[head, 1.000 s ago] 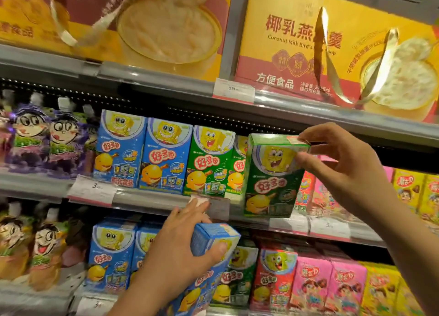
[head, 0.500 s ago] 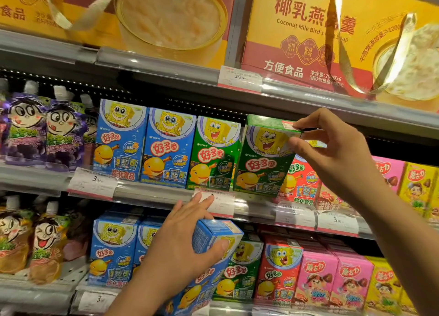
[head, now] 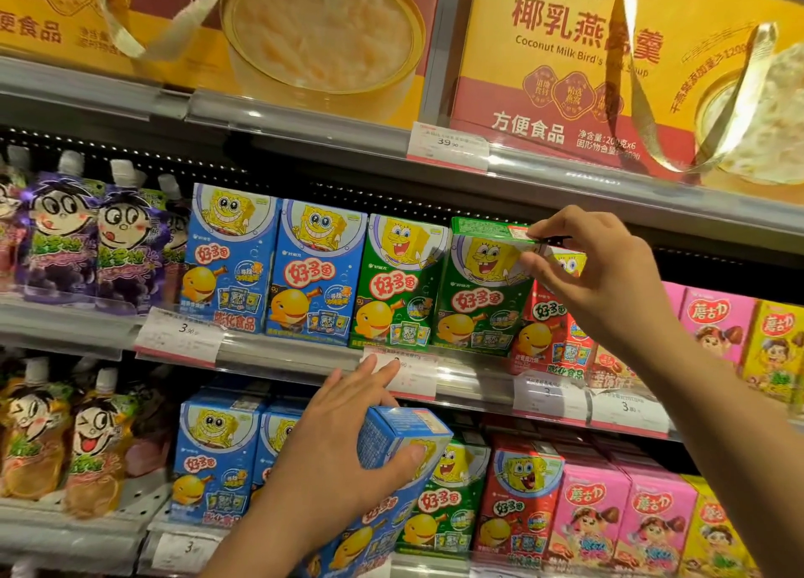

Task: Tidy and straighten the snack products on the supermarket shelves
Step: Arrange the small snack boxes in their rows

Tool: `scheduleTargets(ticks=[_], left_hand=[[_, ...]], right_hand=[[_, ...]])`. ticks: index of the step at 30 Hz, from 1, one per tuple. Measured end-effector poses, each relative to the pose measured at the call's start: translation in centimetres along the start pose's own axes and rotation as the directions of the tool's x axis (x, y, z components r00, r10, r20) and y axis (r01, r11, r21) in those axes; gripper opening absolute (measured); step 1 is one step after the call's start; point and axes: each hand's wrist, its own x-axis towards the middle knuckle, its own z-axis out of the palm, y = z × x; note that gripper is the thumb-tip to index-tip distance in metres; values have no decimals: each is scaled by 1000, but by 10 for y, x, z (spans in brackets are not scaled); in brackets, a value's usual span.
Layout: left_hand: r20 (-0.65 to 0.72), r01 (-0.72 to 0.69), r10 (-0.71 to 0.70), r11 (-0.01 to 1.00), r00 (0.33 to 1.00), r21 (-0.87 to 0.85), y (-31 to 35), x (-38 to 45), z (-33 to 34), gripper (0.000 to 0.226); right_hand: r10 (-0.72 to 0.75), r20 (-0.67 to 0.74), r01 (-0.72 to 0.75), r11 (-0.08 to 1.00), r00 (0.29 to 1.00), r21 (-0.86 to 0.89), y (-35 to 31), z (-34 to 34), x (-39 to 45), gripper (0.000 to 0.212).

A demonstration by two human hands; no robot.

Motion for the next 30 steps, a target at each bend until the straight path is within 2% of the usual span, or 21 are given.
scheduleTargets(ticks=[5,8,13,17,20,27,30], left_hand=[[-12,-10,10,1000,1000,3,-2,0,1,50],[-6,-24,24,1000,1000,15,-1,0,1,50],[18,37,-38,999,999,27,-2,-3,3,50],[20,11,-11,1000,1000,29,4,-3,0,50],[10,-14,13,1000,1000,26,2,-3,2,41],[-7,-20,20,1000,1000,1,1,-2,3,38],[-7,-22,22,1000,1000,-3,1,-2,2,39]], right_hand=[[52,61,-51,999,997,-6,5,0,4,27],[32,73,-32,999,997,-2,6,-1,8,31],[-37,125,48,995,991,-86,15,1,17,25],[-44,170,54,997,984,-56,16,-1,23,25],[-75,201,79,997,977,-16,18,-3,28,25],[-67,352,62,998,933,25,27,-5,47,23],[-53,370,66,997,928,-25,26,1,47,22]])
